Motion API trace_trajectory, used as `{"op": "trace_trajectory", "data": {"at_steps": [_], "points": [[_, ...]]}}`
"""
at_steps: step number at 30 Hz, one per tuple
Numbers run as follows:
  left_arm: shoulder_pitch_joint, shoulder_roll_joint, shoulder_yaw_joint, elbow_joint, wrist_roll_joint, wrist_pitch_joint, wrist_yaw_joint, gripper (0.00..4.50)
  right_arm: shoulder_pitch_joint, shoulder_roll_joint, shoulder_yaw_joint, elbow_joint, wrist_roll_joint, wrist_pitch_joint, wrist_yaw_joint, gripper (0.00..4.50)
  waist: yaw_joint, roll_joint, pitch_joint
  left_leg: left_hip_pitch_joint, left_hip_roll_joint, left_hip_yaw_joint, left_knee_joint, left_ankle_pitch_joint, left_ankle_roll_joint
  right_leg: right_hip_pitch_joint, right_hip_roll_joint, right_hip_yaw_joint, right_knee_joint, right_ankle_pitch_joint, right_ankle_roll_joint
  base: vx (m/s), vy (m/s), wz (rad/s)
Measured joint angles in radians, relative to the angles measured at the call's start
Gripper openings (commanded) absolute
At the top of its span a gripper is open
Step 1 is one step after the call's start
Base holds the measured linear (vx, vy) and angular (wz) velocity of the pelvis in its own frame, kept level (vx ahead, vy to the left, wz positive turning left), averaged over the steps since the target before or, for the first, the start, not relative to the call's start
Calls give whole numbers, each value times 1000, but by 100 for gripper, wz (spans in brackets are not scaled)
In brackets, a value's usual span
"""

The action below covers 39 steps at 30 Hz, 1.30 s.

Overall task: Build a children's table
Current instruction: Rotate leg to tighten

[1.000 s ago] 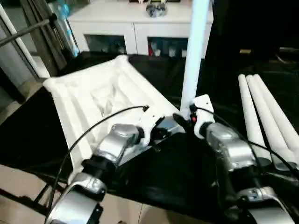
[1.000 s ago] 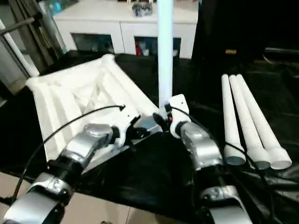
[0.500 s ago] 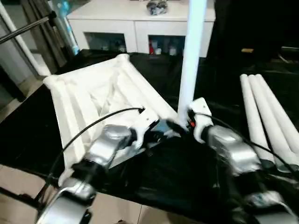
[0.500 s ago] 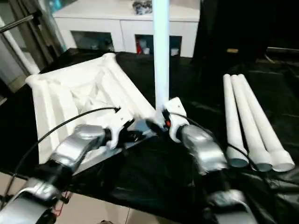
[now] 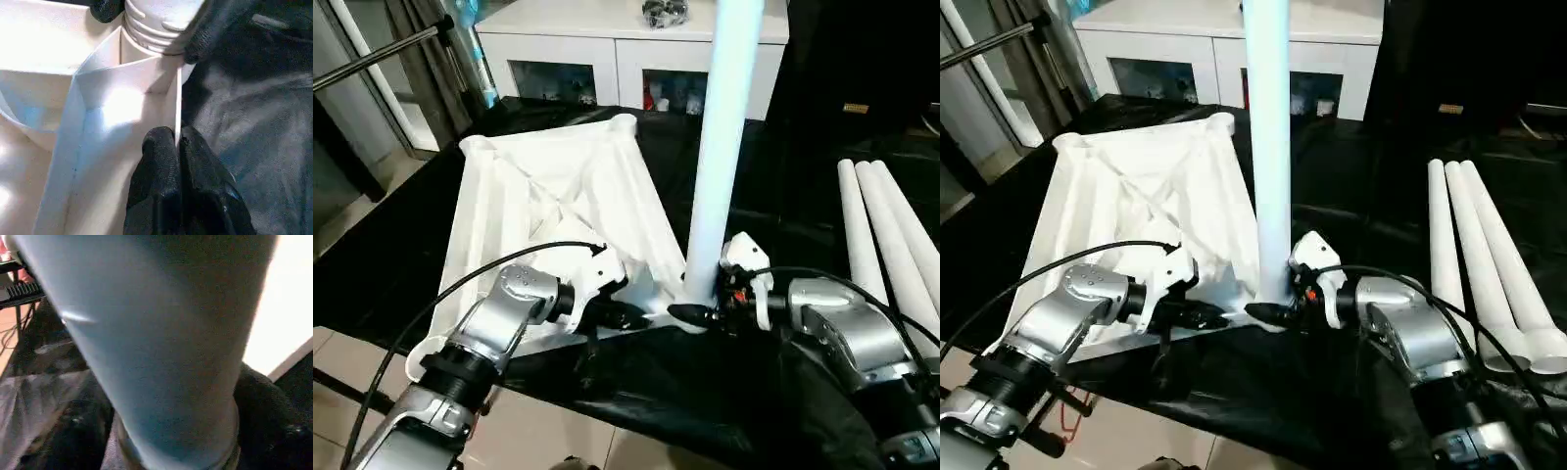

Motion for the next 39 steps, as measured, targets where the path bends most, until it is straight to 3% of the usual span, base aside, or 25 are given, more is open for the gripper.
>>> {"op": "trace_trajectory", "data": {"at_steps": [4, 9, 12, 18, 20, 21, 22, 30, 35, 39], "points": [[1, 1, -1, -4, 0, 0, -3, 0, 4, 2, 2, -11, 1, 14, 0, 280, 1, 0, 0, 0, 0, 0, 0, 0, 0, 0, 0, 0, 0, 0, 0, 0, 0, 0], [3, 0, -2, -3, 2, 0, 7, 0, 16, 22, -4, -18, 1, 21, -20, 272, 2, 0, 0, 0, 0, 0, 0, 0, 0, 0, 0, 0, 0, 0, 0, 0, 0, 0], [-1, -24, 12, 17, 12, 1, 58, 0, 17, 60, -28, 1, -12, 18, -98, 272, -6, 0, 0, 2, 0, 0, 1, 0, 0, 1, 0, 0, 1, 0, 0, 0, 0, 0], [-104, -193, 73, 189, 43, 50, 341, 0, -108, 252, -140, 215, -80, 2, -532, 271, -39, -2, 0, 13, -1, 0, 2, 0, 0, 9, -1, 1, 0, -2, 3, 0, 0, 0], [-136, -239, 82, 234, 44, 60, 421, 0, -152, 297, -169, 271, -92, 5, -657, 271, -42, -1, 0, 14, -1, 0, 1, 0, 0, 9, -1, 1, 0, -2, 4, 0, 0, 0], [-142, -248, 83, 241, 44, 63, 440, 0, -160, 304, -172, 285, -94, 3, -686, 326, -42, -1, 0, 14, -1, 0, 0, 0, 0, 9, -1, 1, 0, -2, 4, 0, 0, 0], [-143, -256, 86, 243, 44, 65, 452, 0, -161, 309, -174, 293, -95, -4, -704, 326, -40, 0, -1, 14, -1, 0, 0, 0, 0, 9, 0, 1, 0, -2, 4, 0, 0, 0], [-136, -234, 85, 235, 52, 37, 412, 0, -157, 312, -180, 277, -97, -15, -637, 393, -43, 1, -1, 13, 0, 0, -2, 0, 0, 8, 0, 1, 0, 0, 0, 0, 0, 0], [-88, -148, 51, 150, 38, 17, 276, 0, -103, 206, -93, 205, -76, -49, -419, 393, -33, 1, 0, 10, 0, 0, -4, 0, -1, 6, 0, 0, -1, -1, 1, 0, 0, 0], [-67, -98, 35, 107, 30, 0, 178, 0, -62, 130, -64, 134, -50, -49, -264, 393, -19, 2, 0, 2, 0, 0, -4, 0, -1, 2, 0, 0, -2, -1, 1, 0, 0, 0]]}}
